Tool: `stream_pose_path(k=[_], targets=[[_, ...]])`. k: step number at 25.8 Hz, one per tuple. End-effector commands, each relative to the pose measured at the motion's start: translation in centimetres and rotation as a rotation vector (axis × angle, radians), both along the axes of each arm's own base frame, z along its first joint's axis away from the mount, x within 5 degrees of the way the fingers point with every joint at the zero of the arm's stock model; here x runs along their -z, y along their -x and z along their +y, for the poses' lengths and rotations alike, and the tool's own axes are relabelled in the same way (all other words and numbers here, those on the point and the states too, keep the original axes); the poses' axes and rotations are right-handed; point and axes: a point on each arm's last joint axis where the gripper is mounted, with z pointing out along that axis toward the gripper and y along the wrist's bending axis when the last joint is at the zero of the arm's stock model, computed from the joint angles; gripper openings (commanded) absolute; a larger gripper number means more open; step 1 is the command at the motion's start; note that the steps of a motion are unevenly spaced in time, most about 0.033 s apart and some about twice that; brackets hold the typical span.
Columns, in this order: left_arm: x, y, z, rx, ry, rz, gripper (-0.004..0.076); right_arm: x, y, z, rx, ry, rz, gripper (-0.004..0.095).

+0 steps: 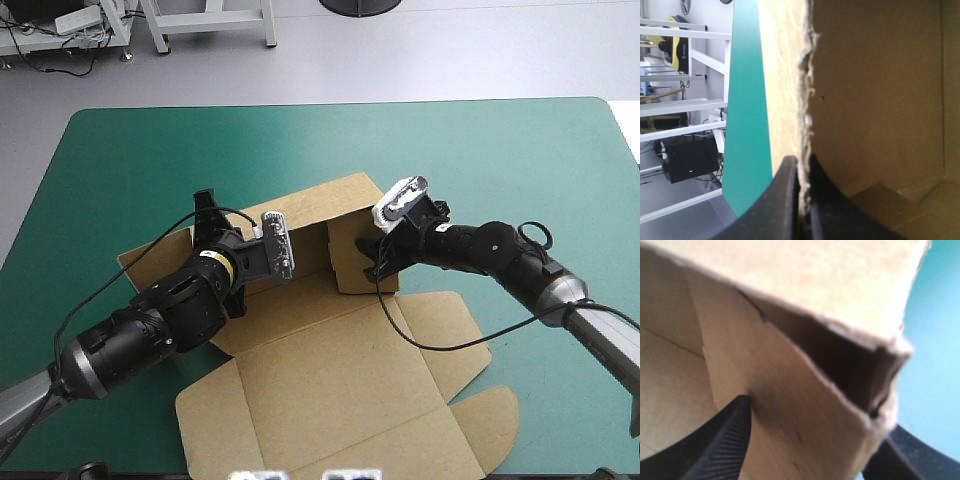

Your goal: Fold the box

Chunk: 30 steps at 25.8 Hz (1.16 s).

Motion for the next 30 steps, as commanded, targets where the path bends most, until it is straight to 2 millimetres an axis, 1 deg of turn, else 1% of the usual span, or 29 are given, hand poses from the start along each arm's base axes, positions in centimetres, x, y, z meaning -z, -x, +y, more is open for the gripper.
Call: stream_pose_path(k=[1,3,7,9,11,14,15,16,17,21,27,30], targets=[[-1.2,0.4,-0.2,0.023,0.080,-0.024,-0.0006,-2.6,-0.2,-0.1,0.093,-0.056,-0.120,0.0509],[-1.2,0.4,-0.2,0.023,0.080,-0.024,-0.0006,-2.5,-0.5,-0.2,0.121,-0.064,-0.125,0.0503],[-1.2,0.4,-0.2,0.024,0.078,-0.025,-0.0006,-0.8,-1.5,0.3,0.142,-0.051,-0.076,0.0499],[-1.2,0.4,-0.2,0.015,0.080,-0.022,-0.0006,-0.7,-1.5,0.5,0.153,-0.061,-0.071,0.0468],[-1.2,0.4,-0.2,0.014,0.079,-0.022,-0.0006,-0.7,-1.5,0.5,0.163,-0.081,-0.058,0.0396],[-1.2,0.4,-0.2,0.014,0.078,-0.023,-0.0006,-0.6,-1.5,0.6,0.155,-0.081,-0.051,0.0194],[-1.2,0.4,-0.2,0.014,0.079,-0.022,-0.0006,-0.6,-1.4,0.7,0.144,-0.080,-0.040,0.0082],[-1.2,0.4,-0.2,0.014,0.079,-0.022,-0.0006,-0.5,-1.3,0.7,0.134,-0.080,-0.031,0.0006],[-1.2,0.4,-0.2,0.014,0.079,-0.022,-0.0006,-0.5,-1.2,0.8,0.125,-0.082,-0.020,-0.0017],[-1.1,0.3,-0.3,0.016,0.073,-0.022,-0.0006,-0.4,-1.0,1.0,0.112,-0.097,0.010,-0.0009],[-0.2,-0.2,-0.6,-0.028,0.053,0.004,-0.0006,-0.4,-1.0,1.0,0.123,-0.112,0.024,-0.0009],[-0.3,-0.1,-0.5,-0.046,0.049,0.008,-0.0004,-0.4,-1.0,1.0,0.125,-0.115,0.026,-0.0009]])
